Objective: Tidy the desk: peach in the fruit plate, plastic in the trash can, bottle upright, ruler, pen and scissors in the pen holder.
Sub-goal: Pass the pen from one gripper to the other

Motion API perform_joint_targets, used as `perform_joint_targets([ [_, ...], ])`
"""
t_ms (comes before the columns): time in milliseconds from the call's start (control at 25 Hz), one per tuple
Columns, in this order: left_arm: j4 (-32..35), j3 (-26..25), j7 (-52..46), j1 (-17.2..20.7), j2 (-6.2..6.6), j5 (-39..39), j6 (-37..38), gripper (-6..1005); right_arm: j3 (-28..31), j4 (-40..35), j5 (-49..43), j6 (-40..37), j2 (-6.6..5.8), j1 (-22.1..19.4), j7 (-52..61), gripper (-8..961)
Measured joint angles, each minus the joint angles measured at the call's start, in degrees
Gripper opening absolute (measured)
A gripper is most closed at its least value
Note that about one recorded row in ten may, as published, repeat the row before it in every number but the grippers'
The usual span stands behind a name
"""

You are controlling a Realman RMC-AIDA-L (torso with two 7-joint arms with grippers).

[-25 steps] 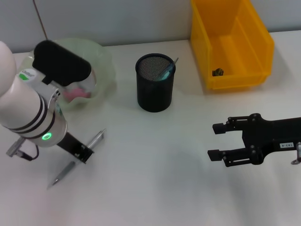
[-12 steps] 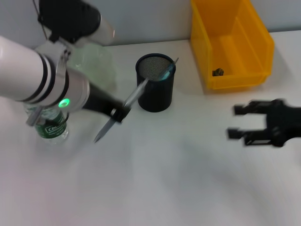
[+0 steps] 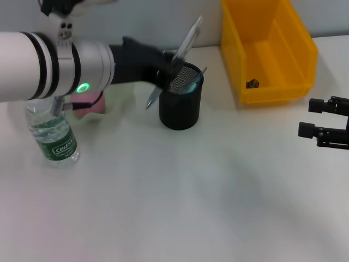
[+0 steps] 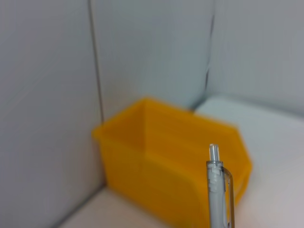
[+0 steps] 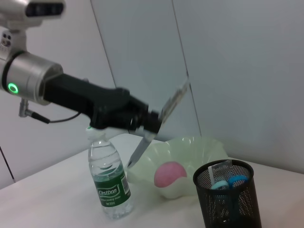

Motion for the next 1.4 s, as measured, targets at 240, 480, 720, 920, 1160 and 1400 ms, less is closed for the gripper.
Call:
perform_joint_targets([
  [240,-5.12,2.76,18.98,2.90,-0.13,-17.68,-16.59,155,0.04,0.10,0.00,0.03,0.15,0.77,-0.10,762],
  [480,-18.60,6.92,43.30,0.22,-0.37,-41.75,-30.68,158,0.01,0.29,0.12,0.05,0.24,1.60,-0.09,762],
  [720,-22.31,6.89,54.69,-0.67,-0.38,-51.88,-32.53,162,0.07,0.54,1.29,0.39,0.28,2.03,-0.09,761],
  [920,-27.30,7.54,64.32,-3.23,-0.46,-60.64,-33.10,165,-0.15,0.67,1.31,0.49,0.34,2.63,0.02,761],
  [1160,-36.99,7.07,84.61,-6.13,-0.47,-83.06,-26.68,169,-0.09,1.44,1.32,0.44,0.38,3.02,0.13,761],
  [1400,-50.70,6.16,103.30,-9.12,-0.46,-103.63,-12.51,172,0.05,1.46,1.32,0.28,0.37,3.21,0.15,762],
])
